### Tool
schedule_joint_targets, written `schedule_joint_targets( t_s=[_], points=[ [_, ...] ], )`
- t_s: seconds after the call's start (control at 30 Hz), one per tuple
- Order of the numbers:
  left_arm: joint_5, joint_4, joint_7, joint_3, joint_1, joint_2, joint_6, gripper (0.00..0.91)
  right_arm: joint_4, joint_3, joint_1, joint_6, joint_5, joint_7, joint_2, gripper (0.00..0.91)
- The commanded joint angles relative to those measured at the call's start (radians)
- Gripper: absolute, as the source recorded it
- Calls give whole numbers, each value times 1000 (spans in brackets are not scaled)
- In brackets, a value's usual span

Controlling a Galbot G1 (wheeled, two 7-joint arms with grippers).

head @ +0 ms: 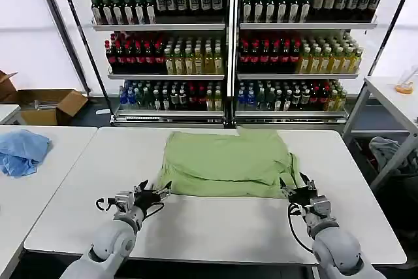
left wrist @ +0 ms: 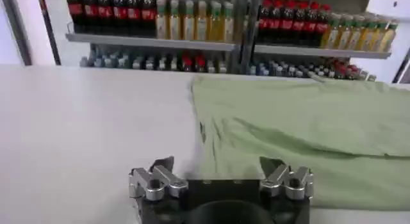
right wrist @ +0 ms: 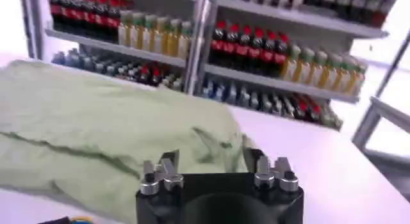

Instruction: Fold and organize the clothes.

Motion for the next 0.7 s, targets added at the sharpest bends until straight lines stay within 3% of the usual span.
schedule_joint_targets(
  t_s=[0.03,0.7],
  points=[
    [-4,31,11,21,-12,-3,-13,30,-43,20,-12,-72,145,21,25,20],
    [-73,53,105,20,-7,23,-65,30,-20,6,-48,-53,127,30,63,0]
  ],
)
